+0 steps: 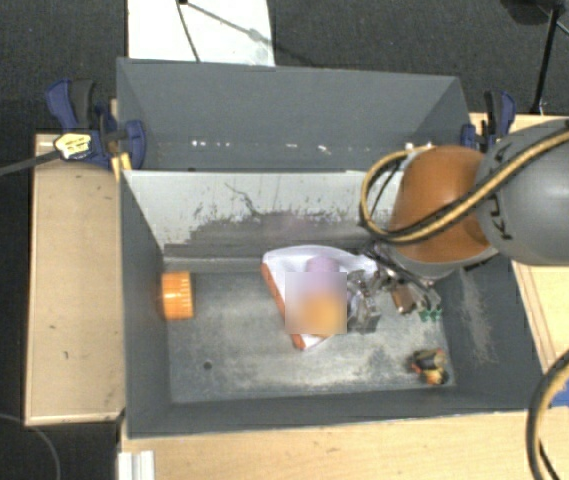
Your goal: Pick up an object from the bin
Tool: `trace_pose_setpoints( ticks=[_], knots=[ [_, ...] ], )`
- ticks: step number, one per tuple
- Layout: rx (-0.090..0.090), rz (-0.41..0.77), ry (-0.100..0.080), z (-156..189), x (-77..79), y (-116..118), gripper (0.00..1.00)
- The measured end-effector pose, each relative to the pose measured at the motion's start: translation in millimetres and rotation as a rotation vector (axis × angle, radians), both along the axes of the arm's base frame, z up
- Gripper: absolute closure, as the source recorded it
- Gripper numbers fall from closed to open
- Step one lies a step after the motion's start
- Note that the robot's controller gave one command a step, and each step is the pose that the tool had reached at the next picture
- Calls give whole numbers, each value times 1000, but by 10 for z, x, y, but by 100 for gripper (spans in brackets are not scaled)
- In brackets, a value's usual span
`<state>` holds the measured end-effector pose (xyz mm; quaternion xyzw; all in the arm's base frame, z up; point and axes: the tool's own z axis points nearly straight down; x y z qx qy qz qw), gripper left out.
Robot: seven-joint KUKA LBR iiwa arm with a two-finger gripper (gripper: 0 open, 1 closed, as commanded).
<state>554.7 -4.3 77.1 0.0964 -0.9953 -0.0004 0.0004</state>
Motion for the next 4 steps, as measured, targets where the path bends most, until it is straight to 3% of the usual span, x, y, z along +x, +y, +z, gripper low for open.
trace_pose_setpoints(
  ticks=[1, 2, 3, 4],
  knots=[
    [-2, 58, 4, 64, 281, 27, 100],
    [0, 39, -1, 153, 6, -79, 100],
    [-1, 61, 4, 549, 196, 124, 100],
    [-1, 61, 4, 549, 196, 124, 100]
  ],
)
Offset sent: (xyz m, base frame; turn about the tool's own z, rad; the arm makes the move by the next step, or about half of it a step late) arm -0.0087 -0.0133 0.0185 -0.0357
